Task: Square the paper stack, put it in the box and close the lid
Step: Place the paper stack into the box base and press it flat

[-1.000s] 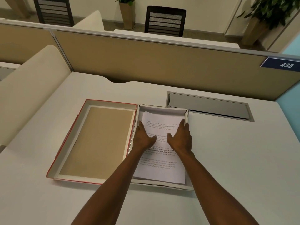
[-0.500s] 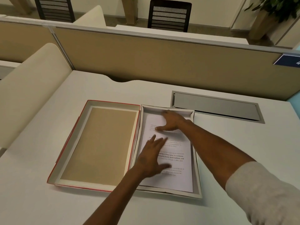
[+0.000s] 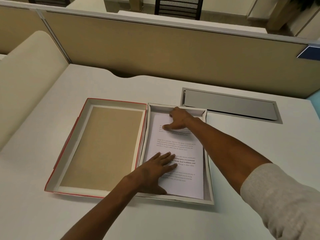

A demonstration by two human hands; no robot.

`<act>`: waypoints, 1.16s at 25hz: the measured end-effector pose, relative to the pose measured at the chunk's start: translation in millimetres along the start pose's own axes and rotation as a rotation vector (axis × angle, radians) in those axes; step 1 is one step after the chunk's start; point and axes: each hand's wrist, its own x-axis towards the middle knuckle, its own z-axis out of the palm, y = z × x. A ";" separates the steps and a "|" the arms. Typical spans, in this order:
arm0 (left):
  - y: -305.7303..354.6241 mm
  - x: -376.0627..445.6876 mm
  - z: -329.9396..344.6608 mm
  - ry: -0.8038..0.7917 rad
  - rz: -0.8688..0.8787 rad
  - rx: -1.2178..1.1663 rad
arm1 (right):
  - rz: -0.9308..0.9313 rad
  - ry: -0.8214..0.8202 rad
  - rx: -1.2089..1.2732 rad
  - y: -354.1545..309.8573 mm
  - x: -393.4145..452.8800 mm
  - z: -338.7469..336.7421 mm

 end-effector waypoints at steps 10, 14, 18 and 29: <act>1.1 9.0 -1.5 -0.046 0.126 0.153 | 0.006 -0.038 -0.011 2.9 7.8 -2.3; 3.4 20.7 -0.5 -0.075 0.191 0.281 | 0.015 -0.049 -0.034 3.0 9.8 1.1; 0.3 15.7 11.4 -0.010 0.183 0.292 | 0.002 -0.067 -0.083 4.5 14.7 3.2; -14.5 -5.4 13.9 0.240 -0.109 -0.102 | 0.089 0.243 0.345 12.2 -27.0 13.1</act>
